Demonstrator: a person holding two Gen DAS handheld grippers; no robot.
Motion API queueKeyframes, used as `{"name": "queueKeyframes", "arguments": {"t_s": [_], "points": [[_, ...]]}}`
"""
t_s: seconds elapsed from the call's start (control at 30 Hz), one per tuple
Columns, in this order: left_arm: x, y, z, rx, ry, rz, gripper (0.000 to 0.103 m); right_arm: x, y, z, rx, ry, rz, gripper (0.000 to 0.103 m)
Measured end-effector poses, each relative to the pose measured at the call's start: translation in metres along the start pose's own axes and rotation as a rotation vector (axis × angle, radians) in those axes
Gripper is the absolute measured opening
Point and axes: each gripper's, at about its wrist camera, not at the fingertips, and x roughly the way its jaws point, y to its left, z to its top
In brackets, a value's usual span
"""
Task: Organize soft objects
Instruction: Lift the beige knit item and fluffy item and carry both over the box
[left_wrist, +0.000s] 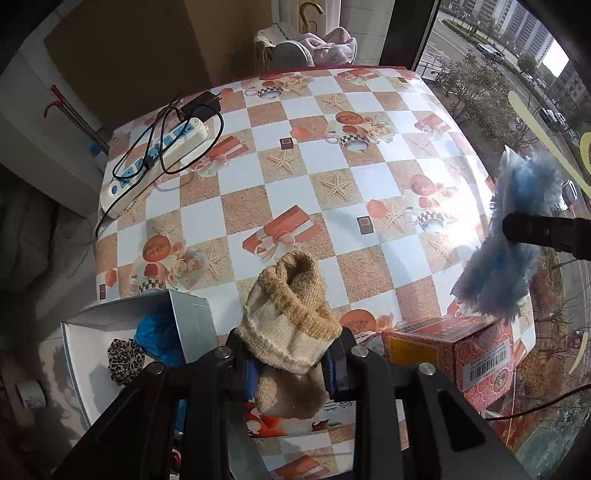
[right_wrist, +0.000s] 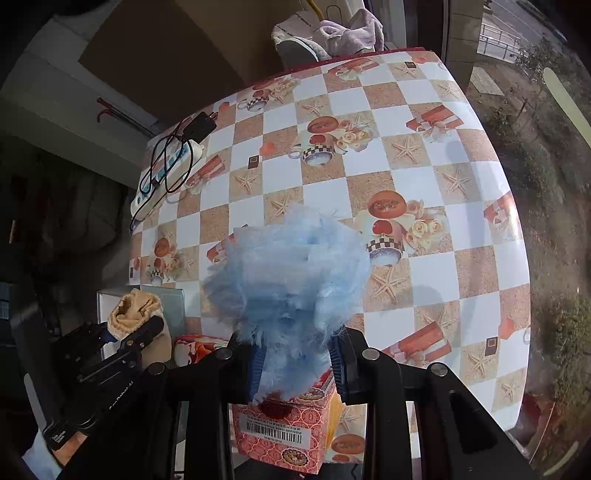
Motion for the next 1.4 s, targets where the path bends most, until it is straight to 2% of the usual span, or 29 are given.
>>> {"name": "queueKeyframes", "arguments": {"t_s": [0.5,0.87,1.4], "points": [[-0.042,0.012,-0.046,-0.034,-0.048,-0.04,0.029,-0.043,0.038,-0.047,-0.027,-0.07,-0.03,0.032],[-0.057,0.053,-0.077,-0.133,-0.074,-0.021,0.029,-0.024,0.098,-0.075,-0.144,-0.003,-0.014,0.032],[-0.07,0.12,-0.125,-0.332,-0.097,0.034,0.029,0.006,0.191,-0.094,-0.376,0.081,0.006,0.032]]}}
